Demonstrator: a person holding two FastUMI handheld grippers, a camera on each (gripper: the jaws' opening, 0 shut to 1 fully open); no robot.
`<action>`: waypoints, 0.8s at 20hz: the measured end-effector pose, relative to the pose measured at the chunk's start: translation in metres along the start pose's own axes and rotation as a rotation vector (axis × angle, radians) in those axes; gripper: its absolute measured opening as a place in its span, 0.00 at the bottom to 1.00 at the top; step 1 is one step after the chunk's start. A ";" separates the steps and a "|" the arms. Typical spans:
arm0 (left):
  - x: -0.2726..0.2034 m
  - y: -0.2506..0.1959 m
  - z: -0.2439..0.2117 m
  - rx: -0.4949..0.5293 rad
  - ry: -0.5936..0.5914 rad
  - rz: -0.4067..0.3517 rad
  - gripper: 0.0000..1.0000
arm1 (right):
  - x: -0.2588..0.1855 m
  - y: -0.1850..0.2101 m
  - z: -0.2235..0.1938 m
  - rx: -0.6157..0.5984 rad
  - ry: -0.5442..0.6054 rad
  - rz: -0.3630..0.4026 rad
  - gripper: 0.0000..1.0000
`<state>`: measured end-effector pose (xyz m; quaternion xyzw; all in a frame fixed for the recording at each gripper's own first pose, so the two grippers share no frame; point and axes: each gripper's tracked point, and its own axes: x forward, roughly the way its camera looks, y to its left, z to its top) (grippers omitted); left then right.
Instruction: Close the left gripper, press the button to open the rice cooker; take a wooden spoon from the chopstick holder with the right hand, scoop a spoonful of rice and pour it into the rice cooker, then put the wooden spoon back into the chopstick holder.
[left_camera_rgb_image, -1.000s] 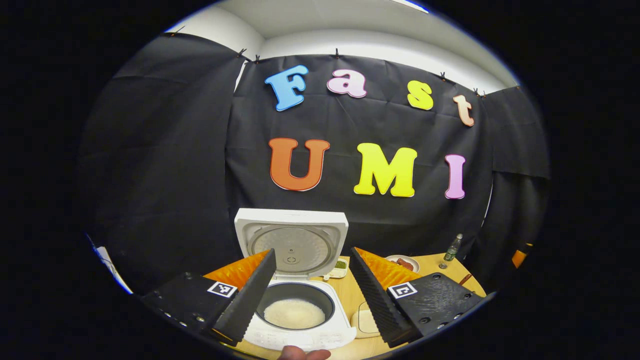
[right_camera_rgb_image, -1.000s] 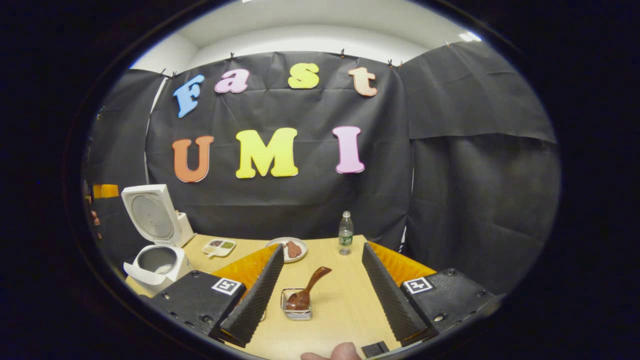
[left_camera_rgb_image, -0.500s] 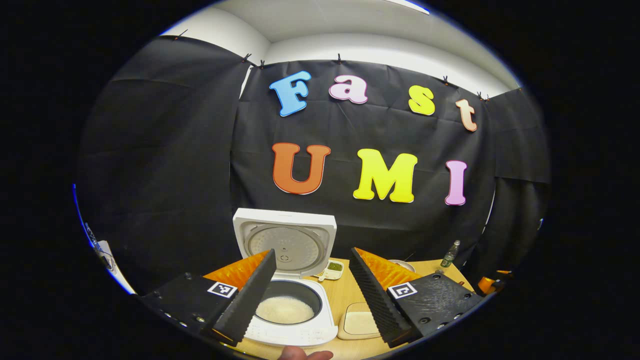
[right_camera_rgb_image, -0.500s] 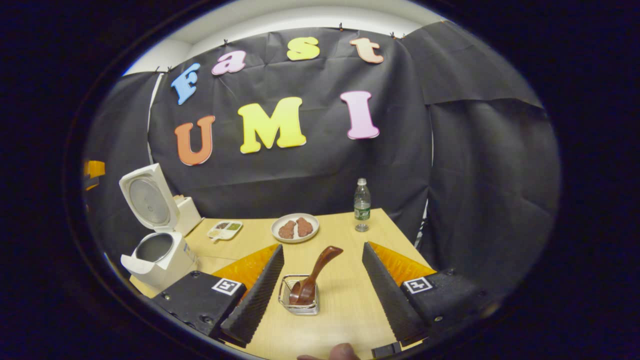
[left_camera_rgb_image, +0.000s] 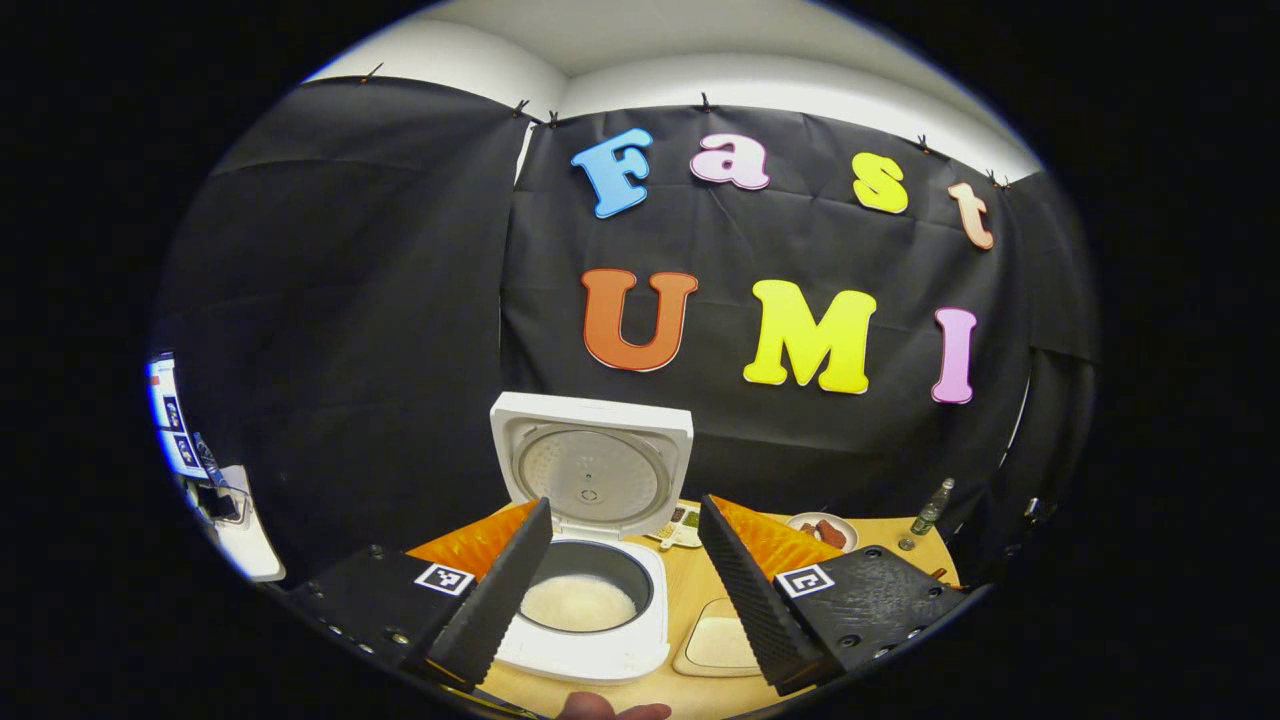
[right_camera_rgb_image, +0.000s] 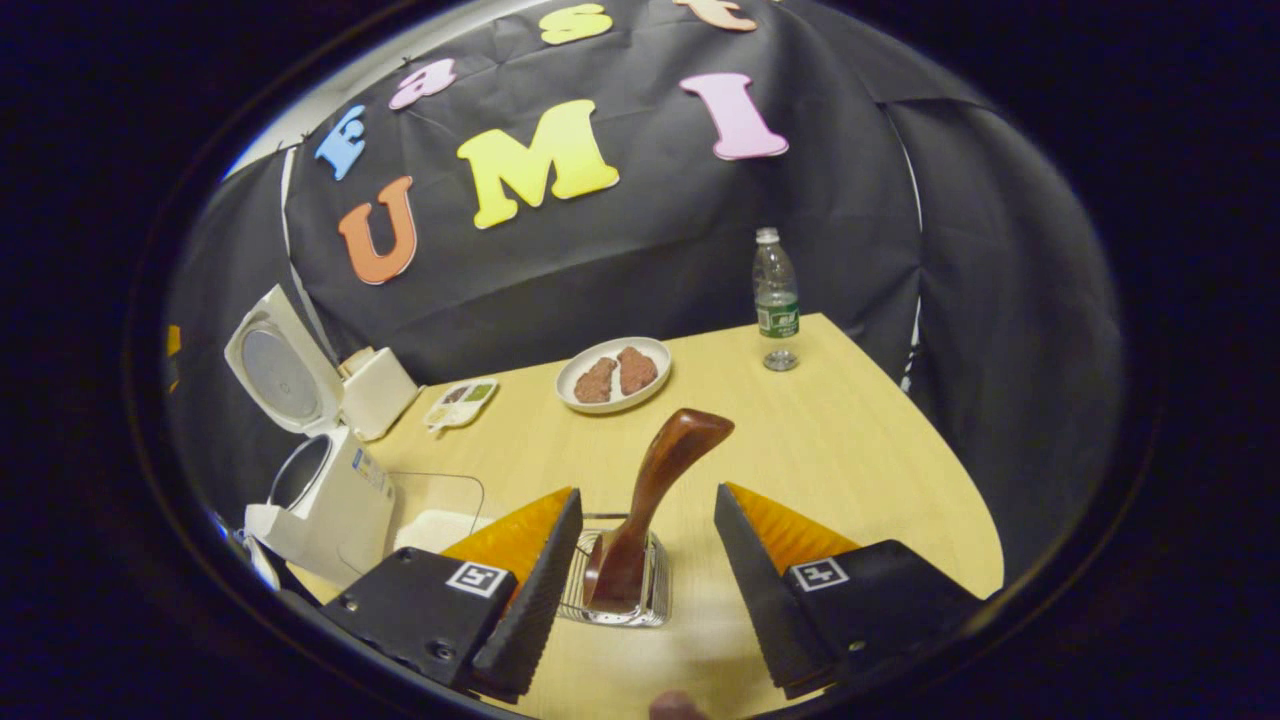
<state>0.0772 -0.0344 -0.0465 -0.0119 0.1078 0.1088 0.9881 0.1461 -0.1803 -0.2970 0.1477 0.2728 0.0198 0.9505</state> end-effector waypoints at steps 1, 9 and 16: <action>-0.001 0.001 -0.002 0.005 0.007 0.013 0.94 | 0.008 -0.001 -0.001 0.011 0.010 0.008 0.86; -0.009 0.003 -0.010 0.025 0.049 0.054 0.94 | 0.038 -0.001 0.002 0.074 0.038 0.039 0.46; -0.007 0.017 -0.015 -0.005 0.041 0.035 0.94 | 0.019 0.015 0.001 0.085 0.063 0.033 0.24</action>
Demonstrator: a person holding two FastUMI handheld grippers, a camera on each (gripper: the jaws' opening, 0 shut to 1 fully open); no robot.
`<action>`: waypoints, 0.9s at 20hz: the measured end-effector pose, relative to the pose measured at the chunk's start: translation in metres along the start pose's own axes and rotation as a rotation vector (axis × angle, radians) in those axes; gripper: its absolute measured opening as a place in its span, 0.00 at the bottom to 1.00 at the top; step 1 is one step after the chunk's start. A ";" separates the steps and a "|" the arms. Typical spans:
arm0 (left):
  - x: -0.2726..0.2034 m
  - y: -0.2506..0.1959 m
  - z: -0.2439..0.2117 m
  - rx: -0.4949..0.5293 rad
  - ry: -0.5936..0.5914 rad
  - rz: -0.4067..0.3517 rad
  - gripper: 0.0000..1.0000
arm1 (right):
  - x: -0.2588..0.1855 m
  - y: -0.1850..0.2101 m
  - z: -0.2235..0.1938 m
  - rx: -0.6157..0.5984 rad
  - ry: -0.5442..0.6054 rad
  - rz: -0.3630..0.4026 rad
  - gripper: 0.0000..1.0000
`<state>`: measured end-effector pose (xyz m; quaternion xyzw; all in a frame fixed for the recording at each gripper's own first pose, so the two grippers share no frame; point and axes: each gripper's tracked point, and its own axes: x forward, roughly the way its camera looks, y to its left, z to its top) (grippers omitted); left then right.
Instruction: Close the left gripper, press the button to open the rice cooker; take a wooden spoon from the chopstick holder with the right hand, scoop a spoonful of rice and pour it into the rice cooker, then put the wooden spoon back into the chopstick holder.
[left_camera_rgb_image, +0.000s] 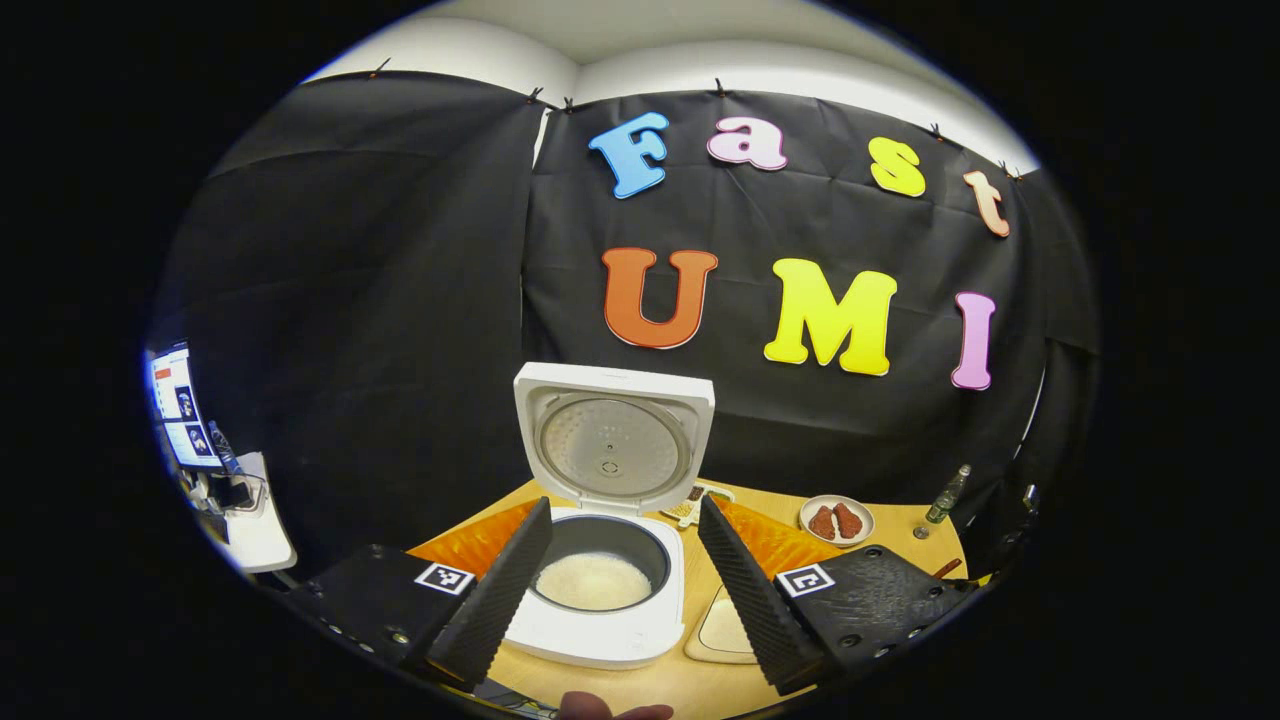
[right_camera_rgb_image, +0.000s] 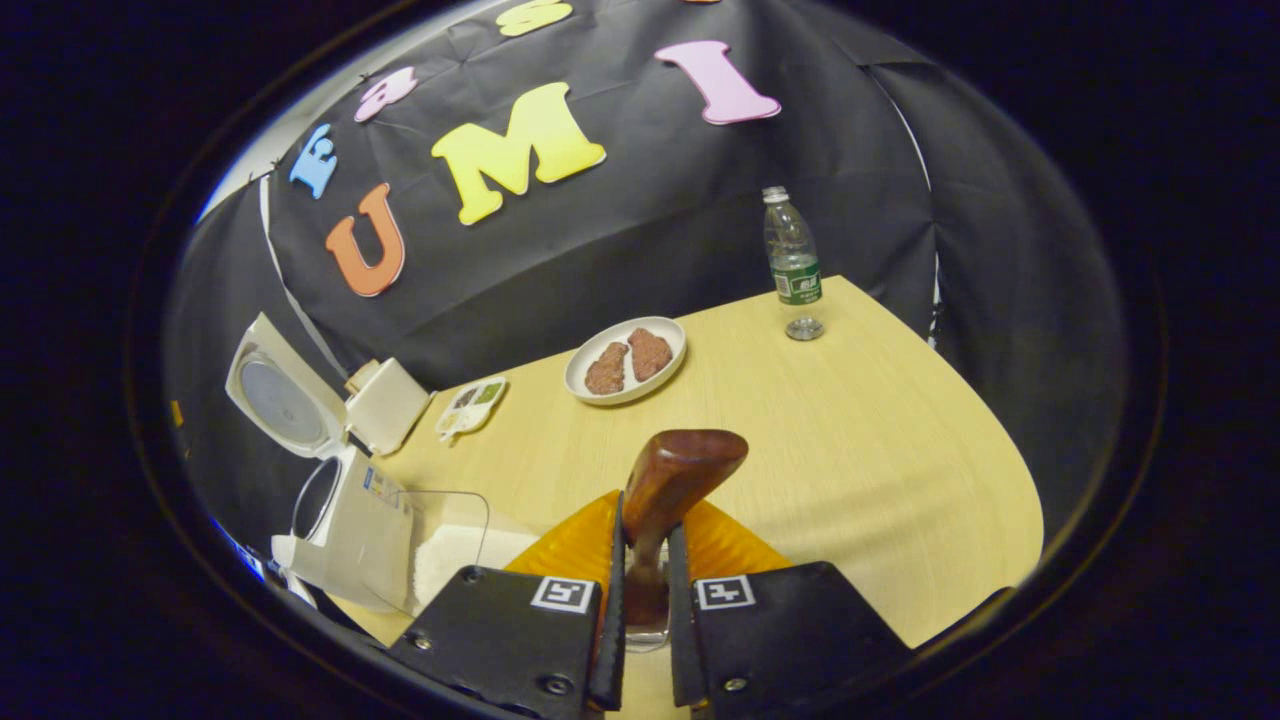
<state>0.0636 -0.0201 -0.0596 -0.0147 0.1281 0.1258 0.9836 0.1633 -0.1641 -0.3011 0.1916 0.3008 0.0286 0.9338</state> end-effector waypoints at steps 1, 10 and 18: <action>0.000 0.002 -0.001 0.003 -0.001 -0.011 0.94 | -0.004 0.004 0.000 0.002 -0.004 -0.007 0.23; 0.004 0.042 -0.005 0.038 -0.036 -0.131 0.94 | -0.061 0.050 0.053 -0.094 -0.163 -0.133 0.13; 0.011 0.106 -0.011 0.017 -0.056 -0.163 0.94 | -0.081 0.158 0.058 -0.251 -0.241 -0.120 0.13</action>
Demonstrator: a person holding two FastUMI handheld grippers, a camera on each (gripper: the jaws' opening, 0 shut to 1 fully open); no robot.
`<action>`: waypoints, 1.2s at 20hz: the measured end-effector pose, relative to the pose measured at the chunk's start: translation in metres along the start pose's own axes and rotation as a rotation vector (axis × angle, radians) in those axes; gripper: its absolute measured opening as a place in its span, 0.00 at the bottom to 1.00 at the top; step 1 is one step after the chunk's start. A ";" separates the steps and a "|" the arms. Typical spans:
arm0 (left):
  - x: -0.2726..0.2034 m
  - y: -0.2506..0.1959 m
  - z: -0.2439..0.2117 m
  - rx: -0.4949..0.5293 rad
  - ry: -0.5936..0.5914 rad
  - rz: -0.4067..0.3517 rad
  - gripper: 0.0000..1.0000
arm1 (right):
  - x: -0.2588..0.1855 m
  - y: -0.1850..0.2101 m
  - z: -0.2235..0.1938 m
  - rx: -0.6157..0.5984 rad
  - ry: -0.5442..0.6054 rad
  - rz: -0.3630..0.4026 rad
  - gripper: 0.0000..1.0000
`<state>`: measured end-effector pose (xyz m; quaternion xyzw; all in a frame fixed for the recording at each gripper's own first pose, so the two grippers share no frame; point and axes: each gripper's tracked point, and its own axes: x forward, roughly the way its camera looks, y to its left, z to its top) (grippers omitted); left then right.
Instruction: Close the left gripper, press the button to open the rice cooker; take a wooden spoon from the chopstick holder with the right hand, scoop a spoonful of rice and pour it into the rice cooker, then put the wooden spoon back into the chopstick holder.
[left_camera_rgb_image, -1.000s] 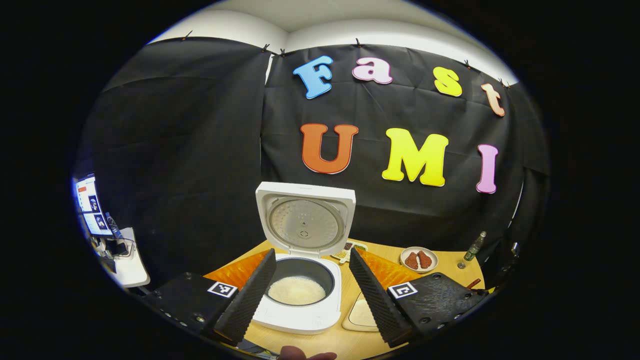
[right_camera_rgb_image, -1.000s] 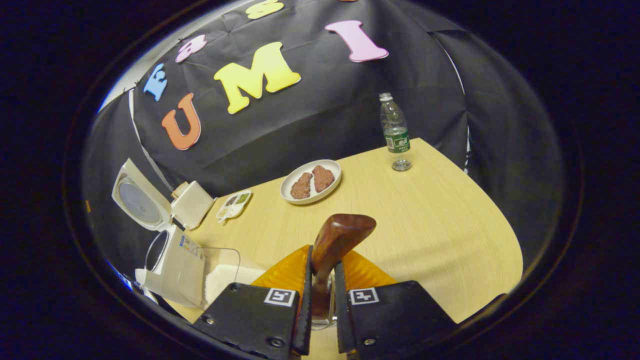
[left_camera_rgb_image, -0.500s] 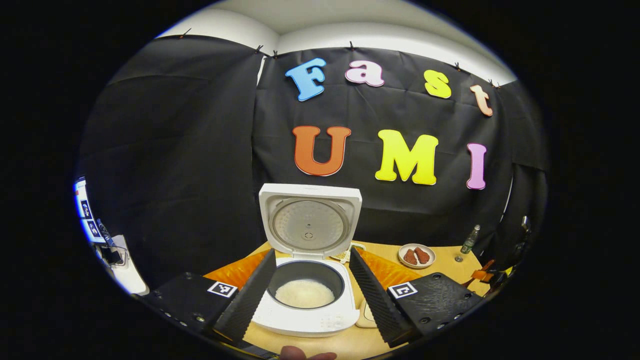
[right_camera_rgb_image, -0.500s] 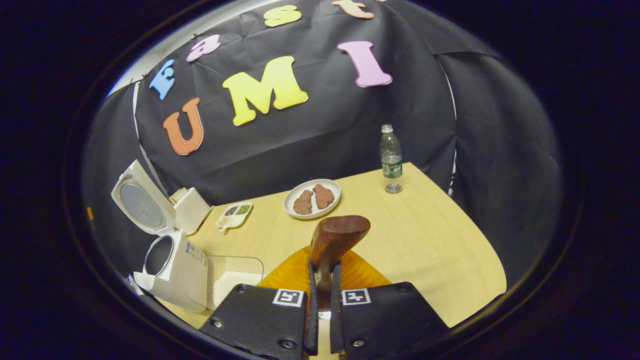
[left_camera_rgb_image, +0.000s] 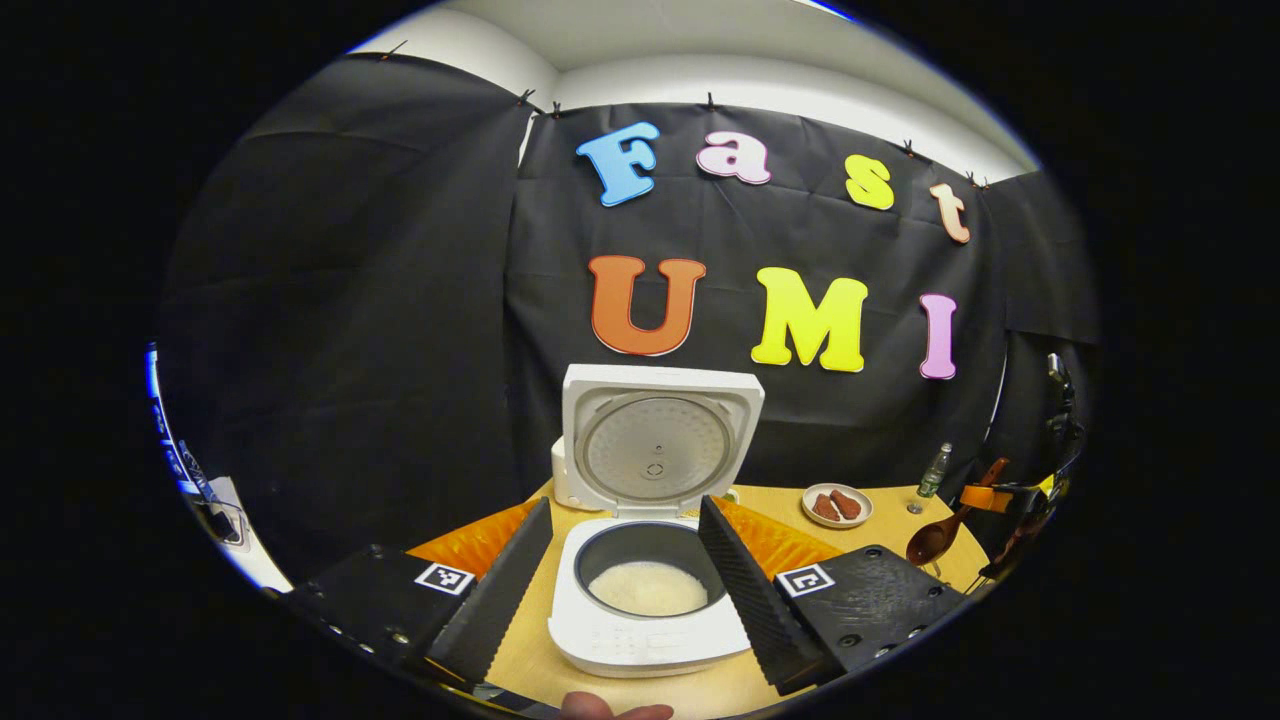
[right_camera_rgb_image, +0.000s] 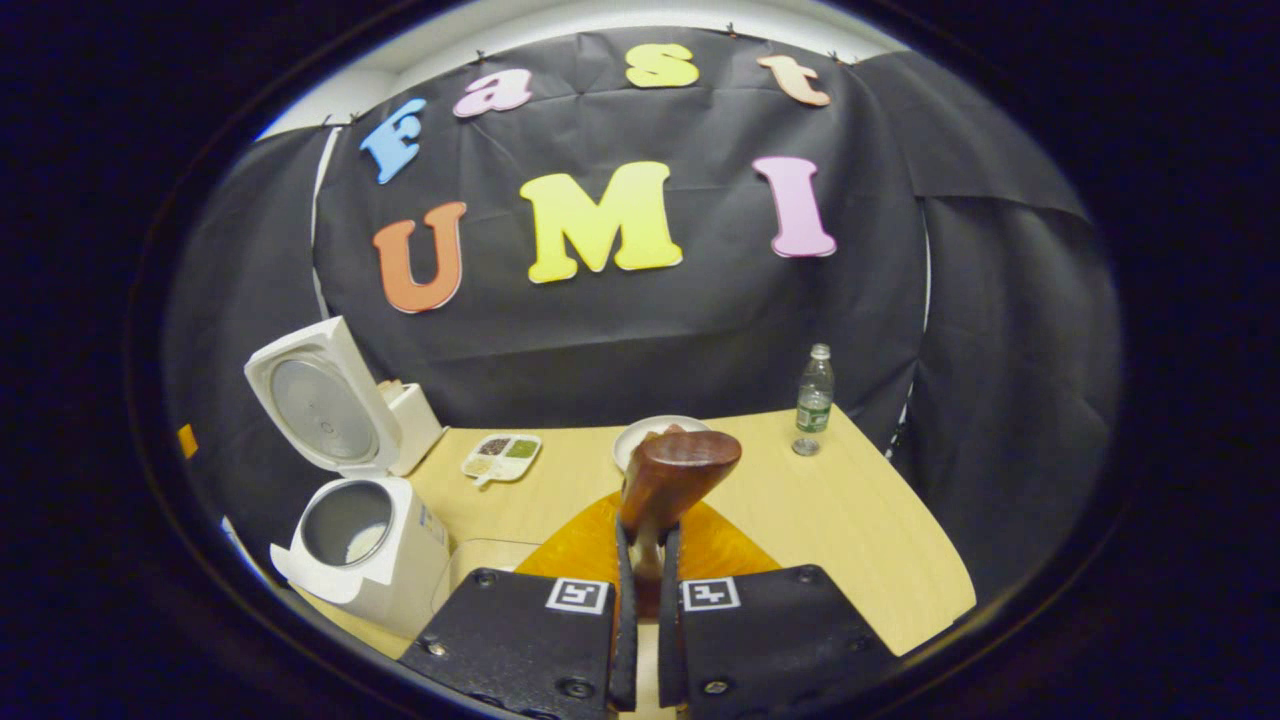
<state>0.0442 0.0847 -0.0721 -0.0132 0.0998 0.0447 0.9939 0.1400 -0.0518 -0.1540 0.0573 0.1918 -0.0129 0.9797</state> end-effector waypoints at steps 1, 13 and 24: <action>0.000 0.008 0.001 -0.007 -0.006 0.004 0.94 | 0.003 0.014 -0.004 -0.024 -0.001 0.006 0.13; -0.028 0.078 -0.028 -0.009 0.097 0.077 0.94 | 0.085 0.080 -0.095 -0.277 0.002 -0.073 0.13; -0.025 0.081 -0.025 -0.009 0.107 0.079 0.95 | 0.091 0.133 -0.129 0.005 0.105 0.095 0.13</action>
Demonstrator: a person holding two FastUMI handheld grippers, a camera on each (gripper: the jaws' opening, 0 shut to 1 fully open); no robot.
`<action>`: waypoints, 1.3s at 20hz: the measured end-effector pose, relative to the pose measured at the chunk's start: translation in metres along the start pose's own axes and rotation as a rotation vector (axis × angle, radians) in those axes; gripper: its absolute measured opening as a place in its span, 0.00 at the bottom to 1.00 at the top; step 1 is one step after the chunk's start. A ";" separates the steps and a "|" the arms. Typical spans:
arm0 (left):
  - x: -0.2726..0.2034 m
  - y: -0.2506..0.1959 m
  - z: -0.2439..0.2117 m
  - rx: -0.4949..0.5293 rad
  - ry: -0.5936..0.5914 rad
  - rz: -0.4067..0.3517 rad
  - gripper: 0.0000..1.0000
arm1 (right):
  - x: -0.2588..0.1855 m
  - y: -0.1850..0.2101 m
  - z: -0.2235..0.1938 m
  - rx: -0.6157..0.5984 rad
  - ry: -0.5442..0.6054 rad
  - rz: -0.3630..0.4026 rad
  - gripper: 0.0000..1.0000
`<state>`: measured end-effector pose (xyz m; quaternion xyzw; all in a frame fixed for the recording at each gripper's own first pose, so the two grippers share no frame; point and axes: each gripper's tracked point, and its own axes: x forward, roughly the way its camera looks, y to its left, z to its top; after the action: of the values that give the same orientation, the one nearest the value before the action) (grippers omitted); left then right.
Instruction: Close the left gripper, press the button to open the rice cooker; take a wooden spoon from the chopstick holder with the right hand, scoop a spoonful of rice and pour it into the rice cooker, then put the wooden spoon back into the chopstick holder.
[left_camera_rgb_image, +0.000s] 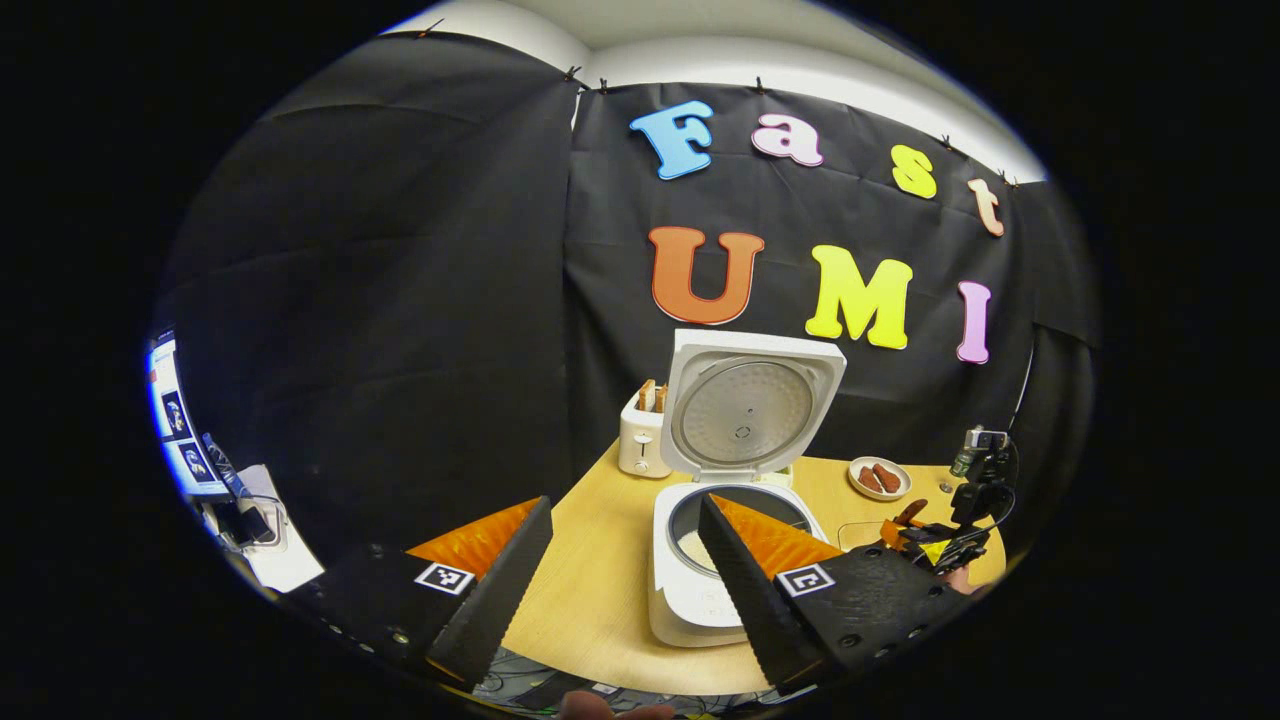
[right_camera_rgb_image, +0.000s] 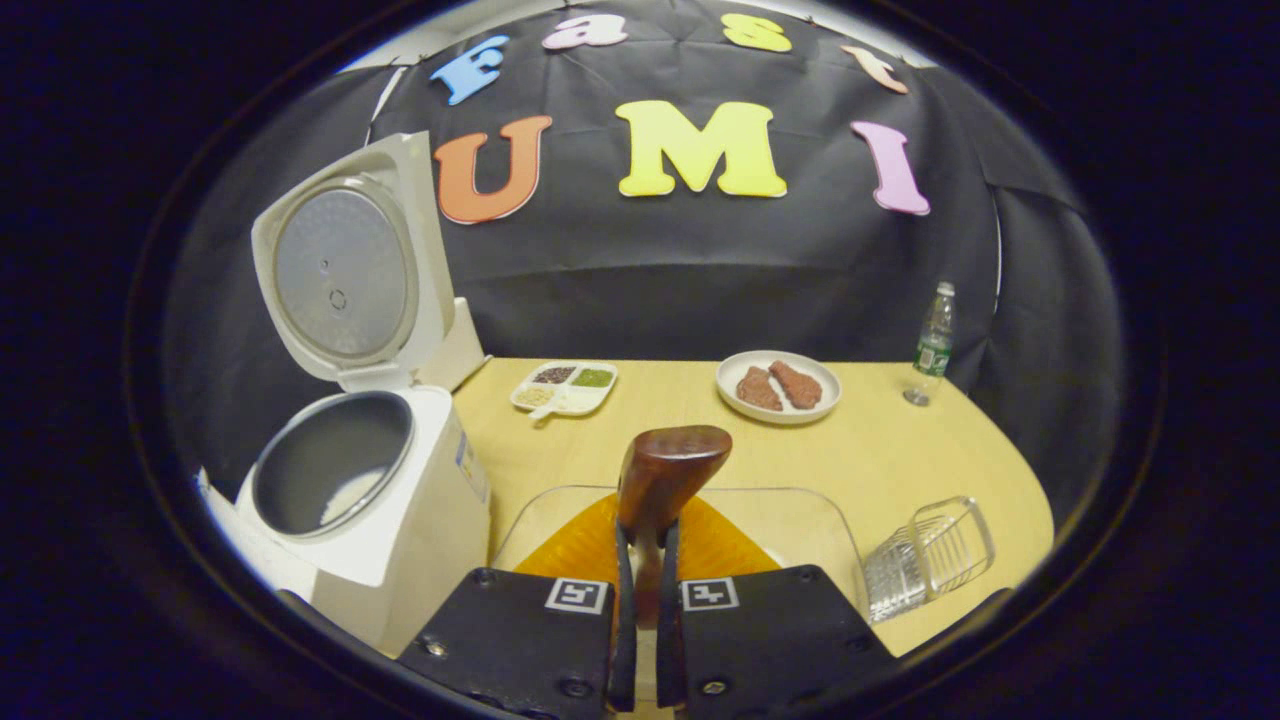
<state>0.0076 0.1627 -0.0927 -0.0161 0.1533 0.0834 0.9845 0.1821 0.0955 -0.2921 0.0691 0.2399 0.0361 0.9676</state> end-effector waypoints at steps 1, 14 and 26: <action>0.000 -0.001 0.002 0.001 -0.002 -0.004 0.95 | -0.003 0.004 -0.002 0.050 0.015 0.027 0.13; -0.003 -0.024 0.007 0.009 -0.013 -0.033 0.94 | -0.023 -0.042 0.004 0.813 0.113 0.156 0.13; -0.010 -0.050 0.021 0.000 -0.076 -0.071 0.95 | -0.082 -0.055 0.091 0.945 -0.004 0.266 0.13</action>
<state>0.0128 0.1133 -0.0696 -0.0183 0.1153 0.0492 0.9919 0.1547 0.0218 -0.1838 0.5307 0.2175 0.0466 0.8178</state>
